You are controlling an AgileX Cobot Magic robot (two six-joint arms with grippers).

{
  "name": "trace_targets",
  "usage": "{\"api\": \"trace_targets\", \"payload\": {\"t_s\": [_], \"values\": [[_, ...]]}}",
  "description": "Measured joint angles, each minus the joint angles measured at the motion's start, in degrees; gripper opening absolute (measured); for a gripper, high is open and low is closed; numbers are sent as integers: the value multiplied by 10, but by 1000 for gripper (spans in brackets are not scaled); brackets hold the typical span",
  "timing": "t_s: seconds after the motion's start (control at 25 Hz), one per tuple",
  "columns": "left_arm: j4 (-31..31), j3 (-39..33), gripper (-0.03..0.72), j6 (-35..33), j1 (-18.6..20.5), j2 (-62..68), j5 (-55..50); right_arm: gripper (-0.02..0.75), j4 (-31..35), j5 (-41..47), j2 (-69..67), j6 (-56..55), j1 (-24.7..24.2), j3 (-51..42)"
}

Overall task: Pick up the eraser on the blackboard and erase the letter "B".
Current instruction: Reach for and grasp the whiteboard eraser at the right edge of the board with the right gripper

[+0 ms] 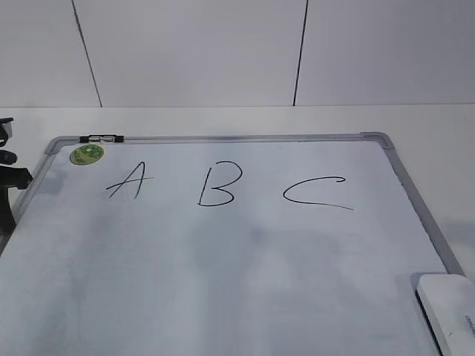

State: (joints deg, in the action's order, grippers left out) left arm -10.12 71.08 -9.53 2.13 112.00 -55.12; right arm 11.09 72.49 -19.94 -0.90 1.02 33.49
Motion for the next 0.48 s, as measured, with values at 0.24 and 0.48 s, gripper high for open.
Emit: {"api": "trace_targets", "payload": {"t_s": [0.24,0.48], "values": [[1,0,18,0,0,0,-1,586,38,-1,-71,0,0,1],[1,1,18,1,0,0,-3,586,41,-4,-148,0,0,3]]}}
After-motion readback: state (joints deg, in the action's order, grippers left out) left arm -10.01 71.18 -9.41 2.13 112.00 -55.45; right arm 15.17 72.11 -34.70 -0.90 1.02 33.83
